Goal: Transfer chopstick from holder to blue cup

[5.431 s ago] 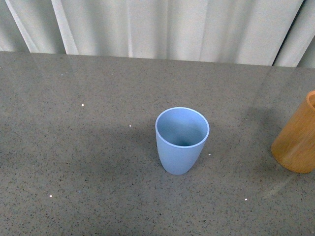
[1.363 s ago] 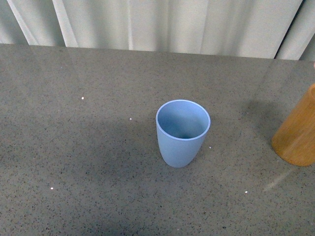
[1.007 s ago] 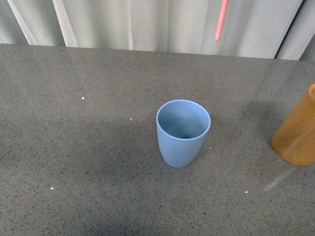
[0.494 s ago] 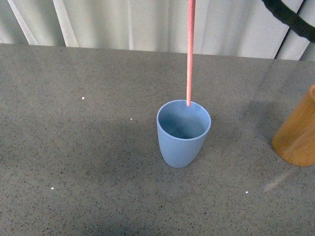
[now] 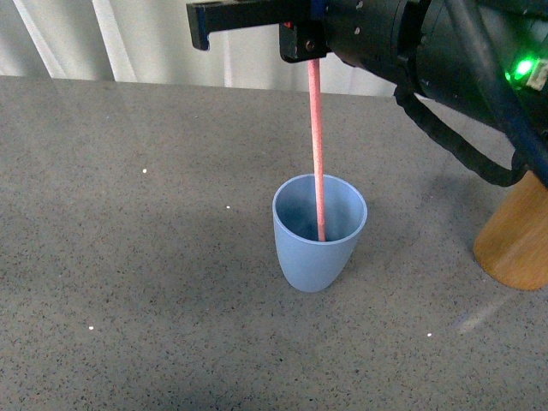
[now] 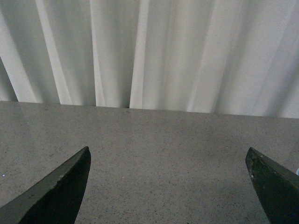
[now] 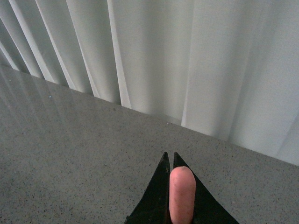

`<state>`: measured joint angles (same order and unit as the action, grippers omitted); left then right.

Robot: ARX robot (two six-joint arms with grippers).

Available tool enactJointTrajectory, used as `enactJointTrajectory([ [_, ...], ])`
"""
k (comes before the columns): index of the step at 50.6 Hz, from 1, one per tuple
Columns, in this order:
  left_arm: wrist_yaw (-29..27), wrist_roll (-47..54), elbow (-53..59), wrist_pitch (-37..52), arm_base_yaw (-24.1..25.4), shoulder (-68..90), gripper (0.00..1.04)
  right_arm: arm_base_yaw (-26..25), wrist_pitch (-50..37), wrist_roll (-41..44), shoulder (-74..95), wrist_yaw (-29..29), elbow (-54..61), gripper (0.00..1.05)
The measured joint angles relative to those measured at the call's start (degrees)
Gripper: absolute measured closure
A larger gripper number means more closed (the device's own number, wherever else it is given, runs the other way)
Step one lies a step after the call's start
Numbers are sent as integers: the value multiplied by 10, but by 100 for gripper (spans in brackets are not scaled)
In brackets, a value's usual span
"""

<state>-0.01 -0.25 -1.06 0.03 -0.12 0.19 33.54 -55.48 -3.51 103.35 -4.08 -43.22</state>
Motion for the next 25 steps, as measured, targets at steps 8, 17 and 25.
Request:
enactJointTrajectory([
  [8,0,0,0,0,0,0,7,1,-12,0,18,-7,5,104],
  [17,0,0,0,0,0,0,7,3,-14,0,25,-14,7,82],
  [25,0,0,0,0,0,0,7,5,-7,-7,15,-20,9,50],
])
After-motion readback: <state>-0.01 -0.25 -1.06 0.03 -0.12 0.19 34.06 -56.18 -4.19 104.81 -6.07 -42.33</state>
